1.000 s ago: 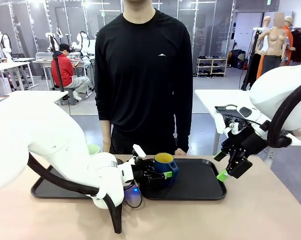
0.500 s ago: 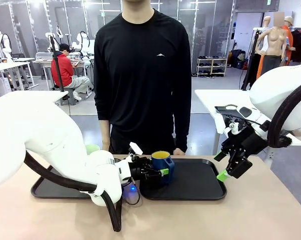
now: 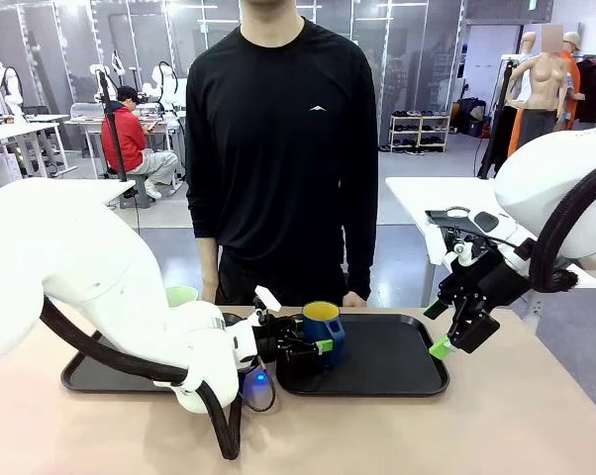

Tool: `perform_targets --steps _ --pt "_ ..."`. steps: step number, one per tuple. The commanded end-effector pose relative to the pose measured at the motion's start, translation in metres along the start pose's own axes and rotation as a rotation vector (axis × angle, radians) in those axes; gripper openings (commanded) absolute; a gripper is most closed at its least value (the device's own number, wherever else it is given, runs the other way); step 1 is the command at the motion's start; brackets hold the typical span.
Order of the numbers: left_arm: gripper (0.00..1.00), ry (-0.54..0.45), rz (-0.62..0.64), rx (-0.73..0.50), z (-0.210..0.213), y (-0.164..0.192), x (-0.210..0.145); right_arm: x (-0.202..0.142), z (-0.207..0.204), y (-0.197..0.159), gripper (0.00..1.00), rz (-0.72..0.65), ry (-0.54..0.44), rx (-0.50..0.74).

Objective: Sort and store the cups by type.
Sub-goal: Pick up the Handle plastic cup and place it into the empty Flat Tray.

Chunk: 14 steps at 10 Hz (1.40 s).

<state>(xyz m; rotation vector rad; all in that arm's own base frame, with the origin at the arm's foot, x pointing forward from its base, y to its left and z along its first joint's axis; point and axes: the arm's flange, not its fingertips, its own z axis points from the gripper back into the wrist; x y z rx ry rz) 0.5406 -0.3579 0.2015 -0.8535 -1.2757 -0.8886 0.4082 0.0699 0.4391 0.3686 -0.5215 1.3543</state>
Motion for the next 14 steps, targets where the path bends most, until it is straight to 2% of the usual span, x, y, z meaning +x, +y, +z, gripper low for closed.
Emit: perform_targets --steps 1,7,14 --pt "1.00 -0.019 -0.037 0.056 0.008 -0.075 -0.041 0.000 0.001 0.002 1.00 -0.004 0.009 -0.003" --pt "1.00 -0.014 -0.046 0.076 0.029 -0.089 -0.049 0.000 0.001 0.002 1.00 -0.004 0.009 -0.003" --pt "1.00 0.034 -0.056 0.087 0.073 -0.115 -0.058 0.000 0.001 0.002 1.00 -0.004 0.009 -0.003"
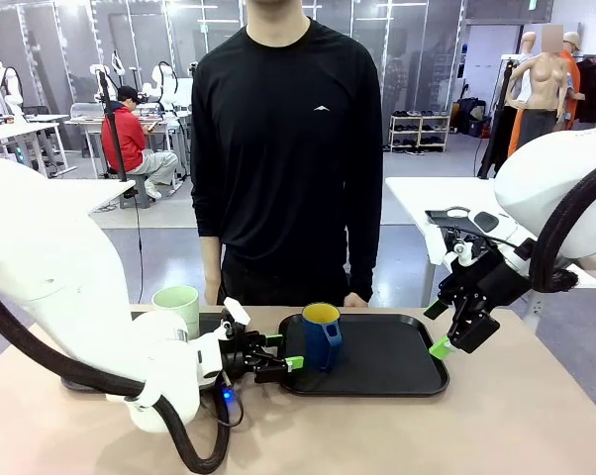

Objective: Sort and store the cups by type.
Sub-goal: Pick up the Handle plastic cup and place it into the empty Flat Tray.

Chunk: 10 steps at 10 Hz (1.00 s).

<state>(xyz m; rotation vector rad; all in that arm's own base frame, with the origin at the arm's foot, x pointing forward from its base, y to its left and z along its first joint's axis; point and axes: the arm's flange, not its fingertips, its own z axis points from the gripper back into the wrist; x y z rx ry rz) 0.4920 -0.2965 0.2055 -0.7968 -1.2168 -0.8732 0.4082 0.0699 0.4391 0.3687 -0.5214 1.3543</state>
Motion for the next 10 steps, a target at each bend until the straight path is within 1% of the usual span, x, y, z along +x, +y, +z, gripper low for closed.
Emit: perform_targets --steps 1,2,3,6,7,8,9,10 --pt "1.00 -0.029 -0.069 0.036 0.005 -0.102 -0.054 0.000 0.001 0.002 1.00 -0.004 0.009 -0.003" --pt "1.00 -0.018 -0.057 0.012 0.016 -0.110 -0.052 0.000 0.001 0.002 1.00 -0.004 0.009 -0.003" --pt "1.00 -0.006 -0.038 -0.046 0.027 -0.114 -0.051 0.000 0.001 0.002 1.00 -0.004 0.009 -0.003" --pt "1.00 0.084 -0.086 -0.010 0.076 -0.115 -0.032 0.000 0.001 0.002 1.00 -0.004 0.009 -0.003" --pt "1.00 0.103 -0.092 0.010 0.086 -0.111 -0.030 0.000 0.001 0.002 1.00 -0.004 0.009 -0.003" --pt "1.00 0.140 -0.089 -0.025 0.093 -0.108 -0.029 0.000 0.001 0.002 1.00 -0.004 0.009 -0.003" --pt "1.00 0.128 -0.051 -0.060 0.100 -0.106 -0.027 0.000 0.001 0.002 1.00 -0.004 0.009 -0.003" --pt "1.00 0.147 -0.087 -0.068 0.108 -0.103 -0.023 0.000 0.001 0.002 1.00 -0.004 0.009 -0.003"
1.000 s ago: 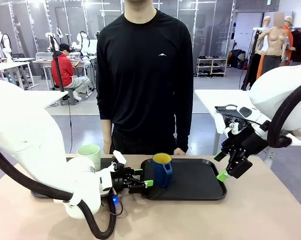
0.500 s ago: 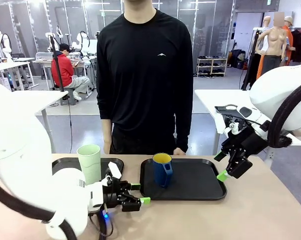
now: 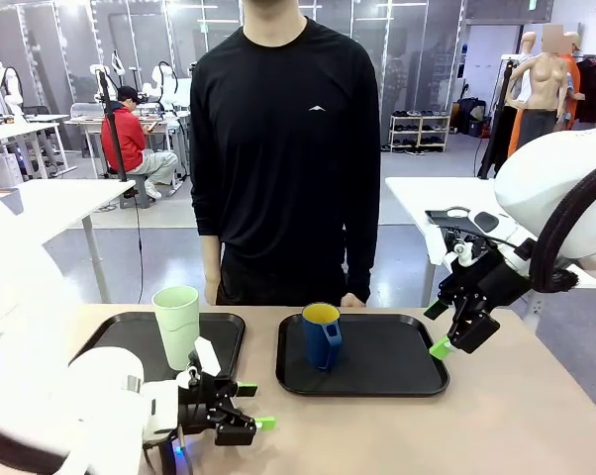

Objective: Sort and store the cups by type.
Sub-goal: Pick up the Handle plastic cup and place it into the empty Flat Tray.

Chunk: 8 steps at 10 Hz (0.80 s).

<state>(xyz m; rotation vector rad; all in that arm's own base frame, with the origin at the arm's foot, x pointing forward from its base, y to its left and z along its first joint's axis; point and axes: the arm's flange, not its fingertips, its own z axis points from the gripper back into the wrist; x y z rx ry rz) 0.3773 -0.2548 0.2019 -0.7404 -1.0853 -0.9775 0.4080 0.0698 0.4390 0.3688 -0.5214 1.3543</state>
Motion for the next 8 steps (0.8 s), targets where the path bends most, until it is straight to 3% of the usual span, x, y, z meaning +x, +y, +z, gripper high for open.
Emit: perform_targets --steps 1,8 --pt "1.00 0.005 -0.067 -0.011 0.025 -0.018 0.000 0.000 0.001 0.002 1.00 -0.004 0.009 -0.003" --pt "1.00 0.018 -0.021 -0.004 0.008 -0.005 -0.001 0.000 0.001 0.002 1.00 -0.004 0.009 -0.003"
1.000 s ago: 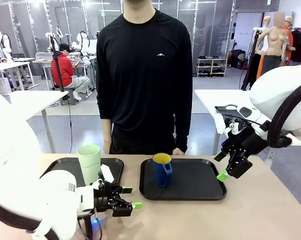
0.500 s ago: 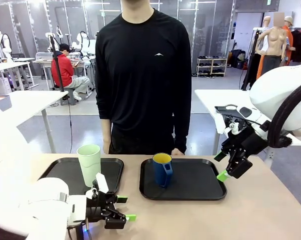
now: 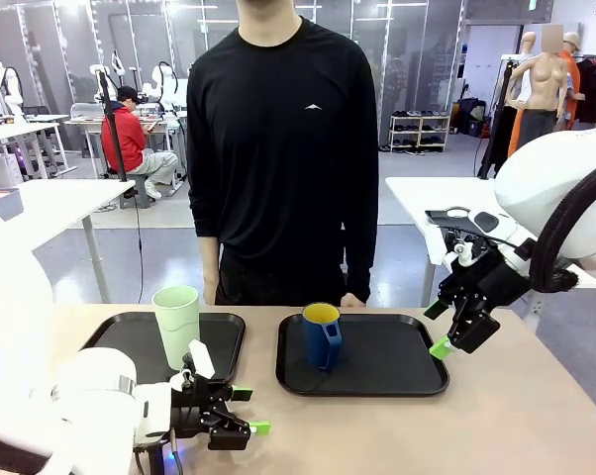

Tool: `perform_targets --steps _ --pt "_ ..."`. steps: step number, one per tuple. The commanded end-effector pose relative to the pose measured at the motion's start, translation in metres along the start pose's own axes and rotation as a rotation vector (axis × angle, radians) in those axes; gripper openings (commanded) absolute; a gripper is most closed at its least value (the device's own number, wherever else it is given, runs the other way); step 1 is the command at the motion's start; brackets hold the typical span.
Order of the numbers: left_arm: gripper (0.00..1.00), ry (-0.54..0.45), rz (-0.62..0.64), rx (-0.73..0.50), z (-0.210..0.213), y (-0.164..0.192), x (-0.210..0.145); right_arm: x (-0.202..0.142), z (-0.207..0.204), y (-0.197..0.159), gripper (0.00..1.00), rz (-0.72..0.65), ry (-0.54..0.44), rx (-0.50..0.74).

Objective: Sort and store the cups by type.
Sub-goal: Pick up the Handle plastic cup and place it into the empty Flat Tray.

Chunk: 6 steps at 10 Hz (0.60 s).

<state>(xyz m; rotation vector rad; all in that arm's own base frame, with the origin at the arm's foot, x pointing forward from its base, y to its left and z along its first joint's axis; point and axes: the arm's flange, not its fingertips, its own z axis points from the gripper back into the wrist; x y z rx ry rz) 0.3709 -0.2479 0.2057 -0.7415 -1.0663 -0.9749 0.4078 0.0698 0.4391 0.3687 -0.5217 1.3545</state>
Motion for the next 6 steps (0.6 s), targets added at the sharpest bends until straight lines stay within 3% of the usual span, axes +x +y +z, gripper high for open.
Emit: perform_targets --steps 1,6 --pt "1.00 0.004 -0.032 0.000 -0.0018 -0.0015 -0.0015 0.0001 0.0004 0.0016 1.00 -0.004 0.010 -0.003" --pt "1.00 0.004 -0.032 0.000 -0.0018 -0.0015 -0.0015 0.0001 0.0004 0.0016 1.00 -0.004 0.010 -0.003"
